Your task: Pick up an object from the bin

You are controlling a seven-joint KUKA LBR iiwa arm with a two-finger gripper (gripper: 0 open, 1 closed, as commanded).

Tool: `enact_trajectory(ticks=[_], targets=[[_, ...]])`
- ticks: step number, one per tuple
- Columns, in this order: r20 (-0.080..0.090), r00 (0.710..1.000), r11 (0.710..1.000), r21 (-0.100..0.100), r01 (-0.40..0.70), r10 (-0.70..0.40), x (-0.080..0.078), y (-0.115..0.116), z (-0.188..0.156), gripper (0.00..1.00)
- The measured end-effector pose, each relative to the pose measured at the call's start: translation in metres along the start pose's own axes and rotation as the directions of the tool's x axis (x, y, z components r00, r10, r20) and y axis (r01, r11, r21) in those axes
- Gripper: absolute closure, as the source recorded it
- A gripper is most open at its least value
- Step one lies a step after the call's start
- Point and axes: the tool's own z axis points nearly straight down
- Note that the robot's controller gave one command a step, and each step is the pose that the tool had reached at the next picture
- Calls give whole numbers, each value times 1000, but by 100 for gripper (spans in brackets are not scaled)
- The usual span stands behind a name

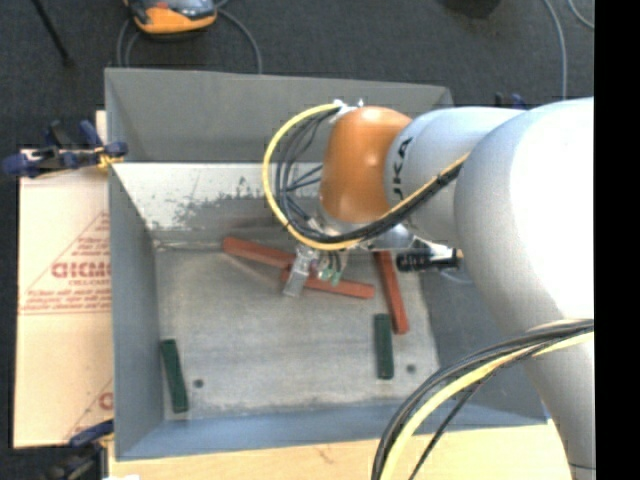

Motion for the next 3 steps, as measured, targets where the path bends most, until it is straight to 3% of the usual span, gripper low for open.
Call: enact_trajectory(ticks=[1, 2, 3], targets=[[0, 1000, 1000, 0, 0, 0, 0, 0, 0, 100], [-1, 1000, 1000, 2, 11, -11, -14, -22, -16, 100], [0, 1000, 1000, 0, -14, 14, -26, -26, -143, 100]])
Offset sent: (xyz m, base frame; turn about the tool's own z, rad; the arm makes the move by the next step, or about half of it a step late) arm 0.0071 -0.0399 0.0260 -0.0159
